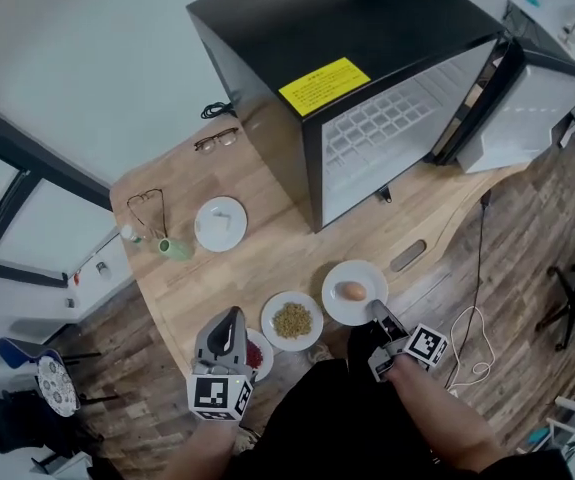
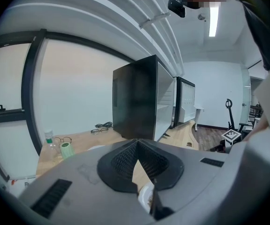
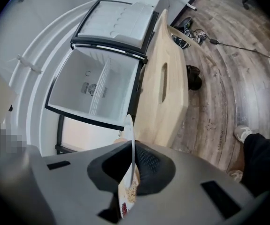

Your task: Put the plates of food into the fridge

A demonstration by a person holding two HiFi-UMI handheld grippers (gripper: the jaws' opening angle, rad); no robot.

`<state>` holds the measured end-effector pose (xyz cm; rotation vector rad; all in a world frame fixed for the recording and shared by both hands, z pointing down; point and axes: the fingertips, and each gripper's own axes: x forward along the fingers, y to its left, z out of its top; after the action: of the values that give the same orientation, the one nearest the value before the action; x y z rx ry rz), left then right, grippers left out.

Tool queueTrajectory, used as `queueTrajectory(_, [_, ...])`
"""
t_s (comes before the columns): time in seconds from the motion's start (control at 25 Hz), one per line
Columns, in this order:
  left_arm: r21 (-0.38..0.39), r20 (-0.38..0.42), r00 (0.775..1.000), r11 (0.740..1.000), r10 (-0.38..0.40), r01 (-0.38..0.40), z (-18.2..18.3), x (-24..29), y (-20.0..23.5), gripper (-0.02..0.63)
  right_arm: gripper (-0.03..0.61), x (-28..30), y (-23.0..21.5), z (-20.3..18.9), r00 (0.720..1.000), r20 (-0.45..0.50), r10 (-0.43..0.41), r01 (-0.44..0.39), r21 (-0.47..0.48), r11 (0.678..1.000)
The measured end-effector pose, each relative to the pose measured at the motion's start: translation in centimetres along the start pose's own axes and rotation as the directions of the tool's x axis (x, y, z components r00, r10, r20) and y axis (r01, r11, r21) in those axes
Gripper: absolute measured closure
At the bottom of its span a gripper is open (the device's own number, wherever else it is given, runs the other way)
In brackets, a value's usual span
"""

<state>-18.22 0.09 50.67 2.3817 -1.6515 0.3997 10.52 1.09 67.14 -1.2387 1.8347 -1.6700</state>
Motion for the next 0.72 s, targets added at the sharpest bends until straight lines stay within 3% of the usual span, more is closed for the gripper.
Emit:
queueTrajectory(0.36, [-0.017,0.074,0.997,1.0,-0.022,0.023,4.2,2.9,-2.0,0.611,0.546,-0.8,4.0,6.0,1.0,0.023,0.002,-0.001,-0.038,0.999])
queueTrajectory(0.72, [-0.049,0.148,0.987,0.998,0.057,-0.051,9.7,5.3,-1.8,0.611,0.546,0.8,9.4,13.6,0.998,0.008,0.063,-0.061,-0.156,0.986])
